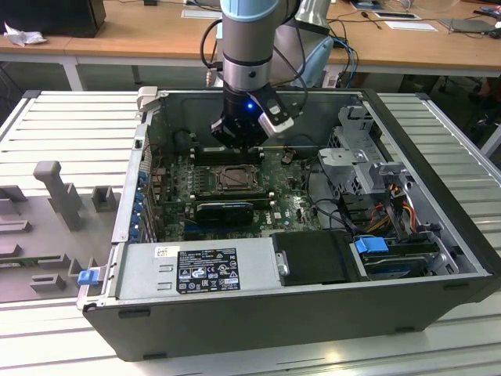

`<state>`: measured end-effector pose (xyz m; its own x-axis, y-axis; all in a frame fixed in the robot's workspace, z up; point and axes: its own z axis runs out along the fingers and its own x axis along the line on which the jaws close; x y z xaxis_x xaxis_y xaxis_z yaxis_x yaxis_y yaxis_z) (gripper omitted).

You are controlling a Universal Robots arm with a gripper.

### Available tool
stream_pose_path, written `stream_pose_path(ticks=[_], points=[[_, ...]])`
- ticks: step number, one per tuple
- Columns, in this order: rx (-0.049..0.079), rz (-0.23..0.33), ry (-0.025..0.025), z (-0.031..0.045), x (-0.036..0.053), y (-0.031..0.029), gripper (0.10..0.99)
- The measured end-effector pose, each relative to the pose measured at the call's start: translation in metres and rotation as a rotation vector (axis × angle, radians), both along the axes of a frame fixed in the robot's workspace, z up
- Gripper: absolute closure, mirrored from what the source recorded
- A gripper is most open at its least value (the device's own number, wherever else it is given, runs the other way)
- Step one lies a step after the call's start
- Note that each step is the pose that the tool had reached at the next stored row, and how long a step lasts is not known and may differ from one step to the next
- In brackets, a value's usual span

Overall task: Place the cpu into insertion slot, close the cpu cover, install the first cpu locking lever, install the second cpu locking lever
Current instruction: 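Install the second cpu locking lever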

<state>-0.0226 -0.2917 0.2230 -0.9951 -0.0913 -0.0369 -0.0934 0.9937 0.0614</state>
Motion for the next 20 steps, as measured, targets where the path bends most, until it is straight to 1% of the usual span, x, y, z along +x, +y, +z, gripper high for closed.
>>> stream_pose_path(ticks=[2,3,14,20], points=[[0.000,0.000,0.0000,0.0042,0.0000,0.0000,0.980],[0.000,0.000,0.0000,0.0048,0.0000,0.0000,0.980],[0.000,0.000,0.0000,0.0041,0.0002,-0.0019,0.980],[0.000,0.000,-0.0001,0.0038,0.0004,-0.0047,0.980]])
